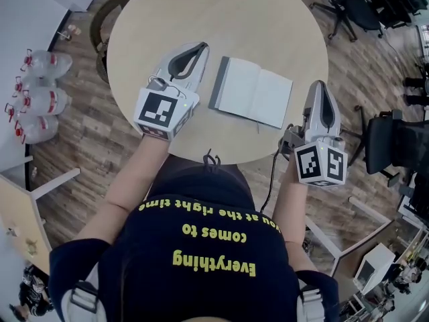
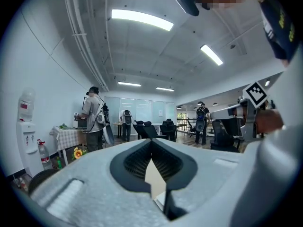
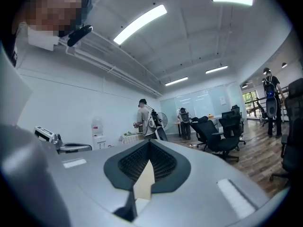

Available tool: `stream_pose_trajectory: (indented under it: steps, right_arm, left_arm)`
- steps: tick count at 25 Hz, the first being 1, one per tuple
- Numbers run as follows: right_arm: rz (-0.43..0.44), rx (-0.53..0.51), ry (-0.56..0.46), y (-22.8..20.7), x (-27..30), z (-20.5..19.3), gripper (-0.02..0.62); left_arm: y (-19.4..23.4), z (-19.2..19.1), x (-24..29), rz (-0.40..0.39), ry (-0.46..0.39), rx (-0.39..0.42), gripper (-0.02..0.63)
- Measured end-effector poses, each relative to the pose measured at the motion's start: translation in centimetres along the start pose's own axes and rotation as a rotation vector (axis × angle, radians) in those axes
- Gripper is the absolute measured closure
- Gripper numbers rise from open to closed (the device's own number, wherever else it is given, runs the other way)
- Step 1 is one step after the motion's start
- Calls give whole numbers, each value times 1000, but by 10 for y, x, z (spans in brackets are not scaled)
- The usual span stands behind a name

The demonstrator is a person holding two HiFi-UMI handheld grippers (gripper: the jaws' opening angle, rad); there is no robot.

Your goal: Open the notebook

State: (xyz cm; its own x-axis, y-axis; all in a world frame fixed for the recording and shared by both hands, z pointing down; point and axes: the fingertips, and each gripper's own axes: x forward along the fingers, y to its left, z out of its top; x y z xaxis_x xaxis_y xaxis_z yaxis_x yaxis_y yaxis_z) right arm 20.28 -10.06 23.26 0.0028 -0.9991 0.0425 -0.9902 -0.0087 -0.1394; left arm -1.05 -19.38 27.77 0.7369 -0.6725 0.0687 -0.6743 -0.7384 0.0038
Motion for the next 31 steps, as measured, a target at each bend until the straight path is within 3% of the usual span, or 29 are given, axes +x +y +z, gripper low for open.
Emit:
stream_pose_trajectory:
  steps: [4, 23, 31]
  right_arm:
    - [19, -46, -15, 10, 0, 7, 583]
    - [-11, -61, -8, 3, -12, -1, 583]
    - [-20, -56, 6, -2, -11, -4, 583]
  left_arm:
    - [1, 9, -6, 5, -3, 10, 603]
    - [-14, 15, -10, -38, -49, 6, 603]
    - [-14, 10, -3, -45, -14, -16, 603]
